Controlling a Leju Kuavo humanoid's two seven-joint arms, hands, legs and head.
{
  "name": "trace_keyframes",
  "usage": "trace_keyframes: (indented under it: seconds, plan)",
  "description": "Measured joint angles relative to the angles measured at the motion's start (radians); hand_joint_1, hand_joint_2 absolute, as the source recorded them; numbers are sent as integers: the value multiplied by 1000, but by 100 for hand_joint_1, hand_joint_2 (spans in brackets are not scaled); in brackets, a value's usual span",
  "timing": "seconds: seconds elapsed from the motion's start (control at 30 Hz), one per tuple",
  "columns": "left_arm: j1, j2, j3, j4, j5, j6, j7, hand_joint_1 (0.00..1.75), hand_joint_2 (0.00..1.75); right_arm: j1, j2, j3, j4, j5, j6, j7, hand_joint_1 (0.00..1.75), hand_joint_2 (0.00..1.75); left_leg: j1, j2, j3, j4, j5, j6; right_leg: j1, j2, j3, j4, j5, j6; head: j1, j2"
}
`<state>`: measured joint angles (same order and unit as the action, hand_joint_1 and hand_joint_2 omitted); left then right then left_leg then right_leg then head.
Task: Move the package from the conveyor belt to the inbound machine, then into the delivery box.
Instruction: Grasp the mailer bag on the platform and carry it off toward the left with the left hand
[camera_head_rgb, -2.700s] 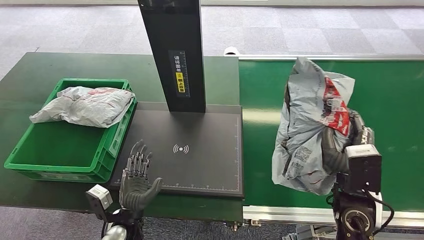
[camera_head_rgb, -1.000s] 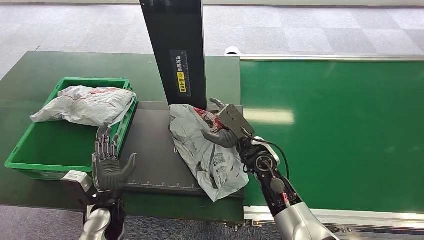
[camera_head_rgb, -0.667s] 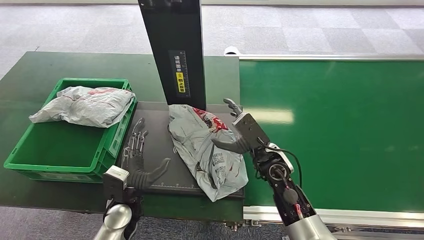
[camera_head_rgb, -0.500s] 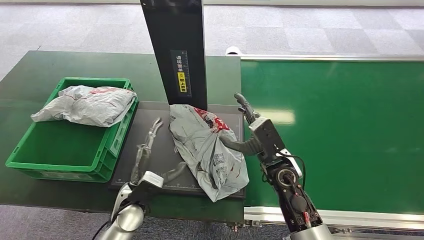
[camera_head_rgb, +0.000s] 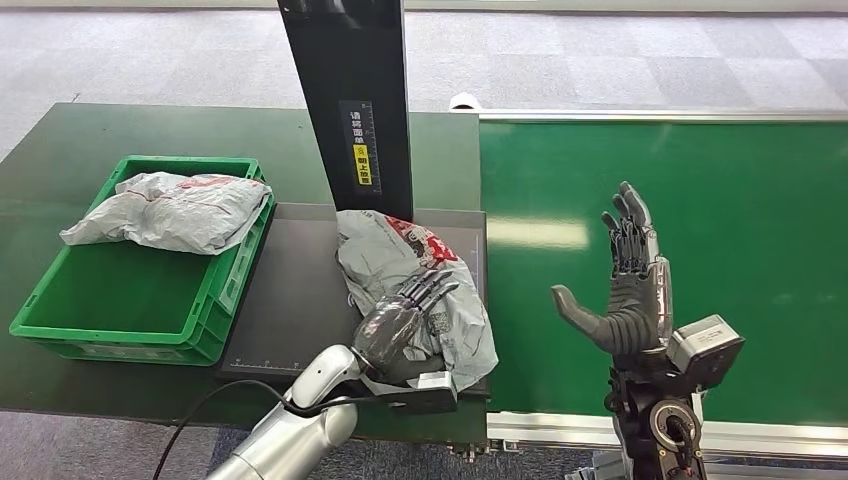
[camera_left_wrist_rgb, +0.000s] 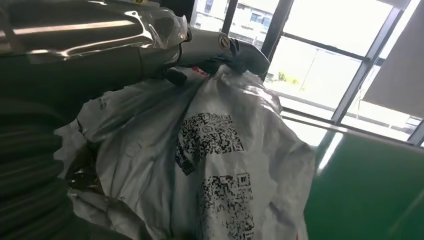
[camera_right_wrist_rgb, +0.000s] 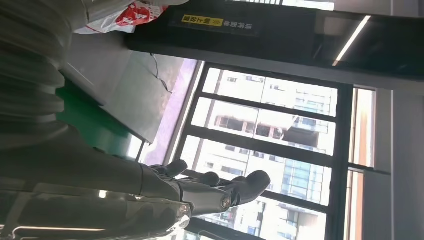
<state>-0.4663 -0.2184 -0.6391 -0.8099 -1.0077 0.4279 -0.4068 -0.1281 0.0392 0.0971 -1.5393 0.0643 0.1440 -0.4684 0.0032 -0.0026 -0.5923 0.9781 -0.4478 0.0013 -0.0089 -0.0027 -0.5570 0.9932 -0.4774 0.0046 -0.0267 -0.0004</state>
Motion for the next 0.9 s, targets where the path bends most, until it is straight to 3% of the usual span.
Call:
trace_keyframes:
  seconds: [0.27,0.33,0.4,0.47,0.67,0.9]
  plan:
    - [-65,-49,-18,175,-11,13,28,2,175,18,5,-7,-33,4,22,-11,0,175,0,0,0,0,0,0,0,0,1,0,0,0,0,0]
    - [-76,-57,-19,200,-16,12,48,53,175,17,7,-7,-34,5,23,-13,0,175,0,0,0,0,0,0,0,0,1,0,0,0,0,0]
    - [-85,-69,-20,226,-31,12,83,127,175,15,10,-7,-34,5,25,-16,0,175,0,-1,0,0,0,0,0,0,1,0,0,0,0,0]
    - [-92,-83,-21,252,-48,3,124,159,175,10,14,-7,-34,5,26,-17,0,175,0,-1,0,0,0,0,0,0,2,0,0,0,0,0]
    - [-123,-116,-21,312,-62,-33,195,175,175,-7,22,-5,-28,7,26,-17,0,175,0,-2,5,0,0,0,0,-1,7,0,0,0,0,0]
    - [-129,-124,30,322,69,10,156,175,175,-12,29,-5,-22,-4,29,-16,0,175,0,-2,7,-1,0,0,0,-1,9,0,0,0,0,0]
